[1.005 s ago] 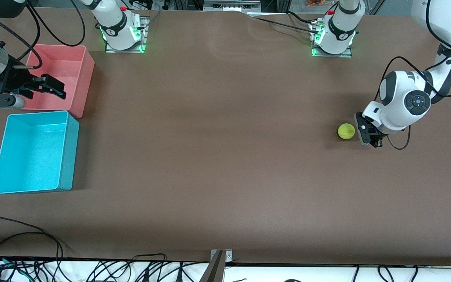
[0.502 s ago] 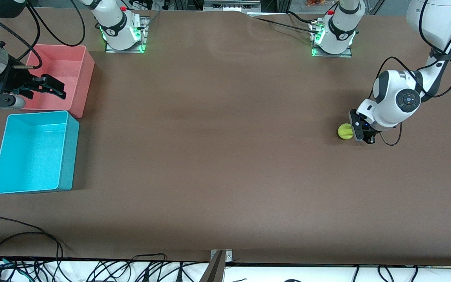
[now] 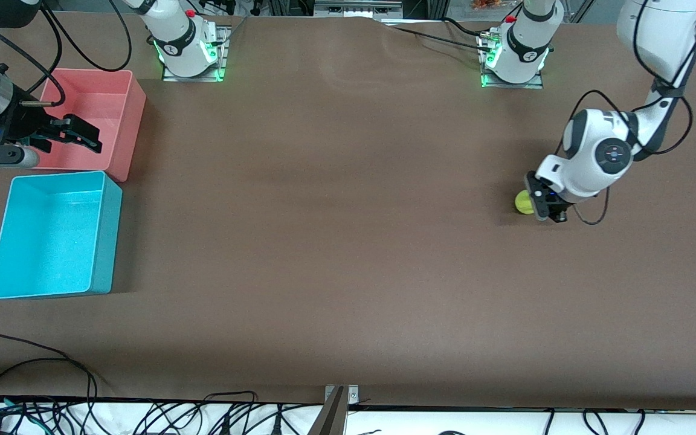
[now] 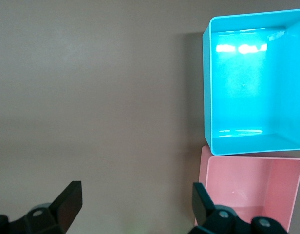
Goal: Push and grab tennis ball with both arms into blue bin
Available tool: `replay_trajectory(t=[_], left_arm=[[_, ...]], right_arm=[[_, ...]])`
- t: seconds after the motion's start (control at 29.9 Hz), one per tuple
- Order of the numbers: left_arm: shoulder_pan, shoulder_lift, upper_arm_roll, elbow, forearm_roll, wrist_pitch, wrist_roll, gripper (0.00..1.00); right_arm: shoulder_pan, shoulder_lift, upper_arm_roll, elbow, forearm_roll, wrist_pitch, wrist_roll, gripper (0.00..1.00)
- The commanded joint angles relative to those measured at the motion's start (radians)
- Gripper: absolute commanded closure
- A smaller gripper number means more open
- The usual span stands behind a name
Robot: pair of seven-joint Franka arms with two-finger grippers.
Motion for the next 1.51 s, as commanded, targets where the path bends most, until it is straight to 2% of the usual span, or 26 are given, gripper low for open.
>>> replay_trajectory(t=[0.0,0.03,0.17,0.5,0.67,0.97,1.21,1.47], left_arm=[[-0.135,0.03,-0.074,0.071,0.018,-0.017,-0.368,1.0],[-0.225,0.039,-0.075,0.155,0.018,-0.122,-0.517,1.0],[-0.229,0.036,-0.075,0.197,0.018,-0.19,-0.514,1.0],[-0.131,0.026,-0.075,0.197,0.016,-0.218,-0.365,1.0],[-0.098,-0.016,-0.072,0.185,0.016,-0.238,-0.336,1.0],[-0.097,-0.184,-0.034,0.185,0.016,-0.394,-0.339,1.0],[-0.097,-0.333,-0.023,0.186,0.016,-0.449,-0.339,1.0],[-0.095,-0.471,-0.006,0.192,0.01,-0.514,-0.355,1.0]], right_arm=[[0.0,0.004,-0.003,0.02,0.011,-0.018,-0.013,0.0],[0.0,0.004,-0.003,0.021,0.011,-0.018,-0.013,0.0],[0.0,0.004,-0.003,0.02,0.011,-0.017,-0.015,0.0],[0.002,0.004,-0.003,0.023,0.008,-0.017,-0.036,0.0],[0.004,0.008,-0.003,0.02,0.008,-0.028,-0.036,0.0],[0.02,0.043,-0.001,0.008,0.02,-0.239,-0.036,0.0],[0.036,0.04,0.006,-0.089,0.025,-0.229,-0.036,0.0],[0.037,-0.012,0.059,-0.322,0.025,-0.06,-0.036,0.0]])
